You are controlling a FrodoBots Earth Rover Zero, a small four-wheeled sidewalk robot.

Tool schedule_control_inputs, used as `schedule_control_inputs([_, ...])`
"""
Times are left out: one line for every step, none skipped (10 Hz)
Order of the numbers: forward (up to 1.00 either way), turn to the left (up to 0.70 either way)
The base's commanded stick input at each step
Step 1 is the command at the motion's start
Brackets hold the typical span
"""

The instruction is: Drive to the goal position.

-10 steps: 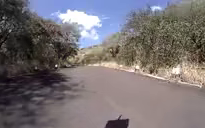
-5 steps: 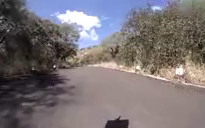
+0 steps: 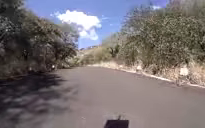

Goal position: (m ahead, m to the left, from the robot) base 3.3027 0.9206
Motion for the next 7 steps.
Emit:
schedule_control_inputs([0.5,0.0])
schedule_control_inputs([0.5,0.0])
schedule_control_inputs([0.5,0.0])
schedule_control_inputs([0.5,0.0])
schedule_control_inputs([0.5,0.0])
schedule_control_inputs([0.5,0.11])
schedule_control_inputs([0.5,0.37])
